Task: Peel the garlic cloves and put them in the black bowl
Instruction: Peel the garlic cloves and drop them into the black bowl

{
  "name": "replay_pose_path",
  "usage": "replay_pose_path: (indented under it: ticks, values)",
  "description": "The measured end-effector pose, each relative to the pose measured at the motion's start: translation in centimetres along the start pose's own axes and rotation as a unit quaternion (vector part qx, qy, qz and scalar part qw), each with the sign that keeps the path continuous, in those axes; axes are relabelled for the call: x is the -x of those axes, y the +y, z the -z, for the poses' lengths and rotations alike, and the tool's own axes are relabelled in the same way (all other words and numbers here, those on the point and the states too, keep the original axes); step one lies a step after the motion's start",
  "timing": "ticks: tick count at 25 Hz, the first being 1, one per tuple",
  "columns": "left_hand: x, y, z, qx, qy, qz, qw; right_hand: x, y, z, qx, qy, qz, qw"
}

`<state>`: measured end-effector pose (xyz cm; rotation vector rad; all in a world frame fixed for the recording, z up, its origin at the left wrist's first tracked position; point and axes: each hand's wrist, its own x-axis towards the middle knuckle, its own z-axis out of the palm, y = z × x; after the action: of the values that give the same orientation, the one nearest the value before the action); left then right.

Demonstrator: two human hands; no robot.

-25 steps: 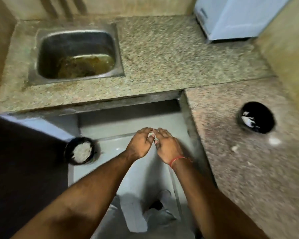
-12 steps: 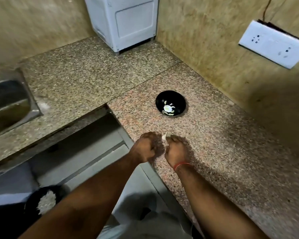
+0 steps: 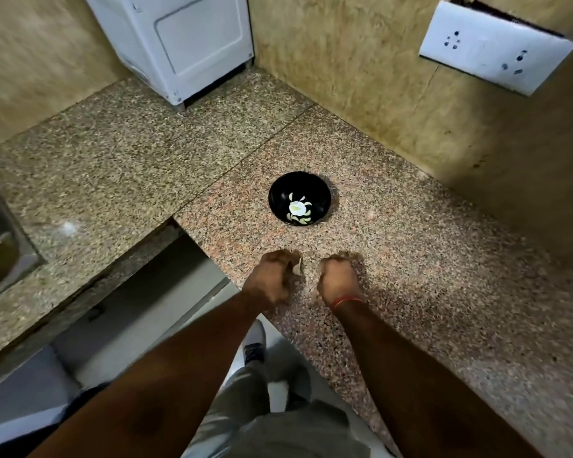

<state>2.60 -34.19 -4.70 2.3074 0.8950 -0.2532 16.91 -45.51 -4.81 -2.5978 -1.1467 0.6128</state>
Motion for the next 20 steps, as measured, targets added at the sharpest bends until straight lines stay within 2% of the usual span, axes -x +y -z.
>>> replay_pose_path:
  ticks: [2, 6, 12, 16, 18, 20]
  values:
    - [-1.5, -1.3, 0.4, -0.032, -0.014, 0.006, 0.999, -1.4, -1.4, 1.2, -0.059, 0.034, 0.009, 0.998]
    - [-4.6, -3.5, 1.9, -0.064, -0.039, 0.017, 0.997, -6.1, -5.3, 4.3, -0.132, 0.136, 0.095, 0.977]
    - [-6.2, -4.6, 3.5, -0.082, -0.031, -0.012, 0.996, -12.4, -7.4, 4.8, -0.124, 0.083, 0.079, 0.986]
    - [-6.5, -5.4, 3.5, -0.115, -0.006, -0.056, 0.992, -9.8, -6.7, 4.1, -0.154, 0.15, 0.099, 0.972]
    - [-6.8, -5.8, 3.2, -0.137, -0.003, -0.065, 0.988, -7.5, -6.0, 3.2, -0.121, 0.181, 0.128, 0.968]
    - [-7.0, -6.1, 2.5, -0.149, -0.009, -0.061, 0.987, -5.7, -4.7, 1.5, -0.107, 0.148, 0.117, 0.976]
